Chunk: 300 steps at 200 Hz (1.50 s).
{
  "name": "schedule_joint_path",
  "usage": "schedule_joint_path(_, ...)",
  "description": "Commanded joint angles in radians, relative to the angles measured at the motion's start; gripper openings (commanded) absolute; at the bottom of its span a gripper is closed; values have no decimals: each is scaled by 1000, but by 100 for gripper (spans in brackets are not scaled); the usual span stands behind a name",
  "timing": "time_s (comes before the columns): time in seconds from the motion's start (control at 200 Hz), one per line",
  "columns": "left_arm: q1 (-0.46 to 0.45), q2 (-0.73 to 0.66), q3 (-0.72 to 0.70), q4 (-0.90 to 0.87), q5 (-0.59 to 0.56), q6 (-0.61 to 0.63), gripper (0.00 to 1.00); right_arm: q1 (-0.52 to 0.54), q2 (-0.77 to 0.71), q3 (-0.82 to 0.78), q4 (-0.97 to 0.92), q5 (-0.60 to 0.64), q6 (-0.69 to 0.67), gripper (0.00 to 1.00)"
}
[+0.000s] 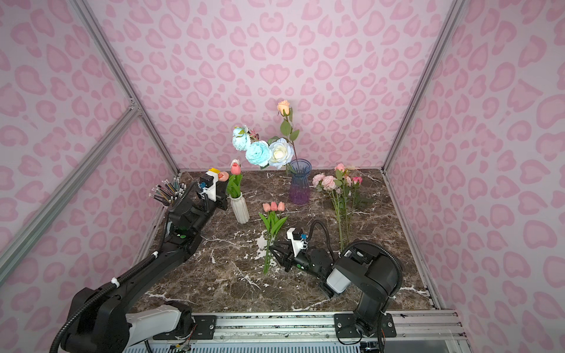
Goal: Pick out pink flowers from the vase
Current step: Pick up the flower from the vase, then place the flower at the center of the board.
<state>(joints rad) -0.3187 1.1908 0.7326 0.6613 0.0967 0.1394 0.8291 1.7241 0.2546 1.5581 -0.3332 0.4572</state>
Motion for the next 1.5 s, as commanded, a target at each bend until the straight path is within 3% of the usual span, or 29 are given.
schedule_joint_path(0.0, 2, -49, 35, -55, -13, 9, 2, 0, 8, -1, 117, 2, 1, 35)
schedule_joint_path(0.155, 2, -124, 126, -203, -89, -34, 2, -3, 9, -1, 114, 0, 3, 35)
schedule_joint_path(0.465, -24, -312, 237, -401, -133, -98, 2, -3, -31, -11, 106, 4, -5, 37)
schedule_joint_path(0.61, -80, -402, 244, -462, -126, -87, 2, 35, -207, 39, -144, 7, -115, 38)
schedule_joint_path(0.755, -138, -485, 185, -434, -33, -124, 2, 91, -429, 185, -575, 51, -365, 41)
schedule_joint_path(1.005, -205, -562, 5, -219, 277, -182, 2, 95, -620, 402, -958, 49, -618, 51)
schedule_joint_path(1.26, -244, -541, -11, -167, 447, -236, 2, 101, -599, 520, -1172, 17, -772, 55)
schedule_joint_path(1.4, -260, -539, -12, -165, 468, -251, 2, 101, -579, 567, -1225, 16, -786, 55)
schedule_joint_path(1.495, -264, -540, -12, -169, 470, -252, 2, 102, -571, 574, -1221, 17, -786, 50)
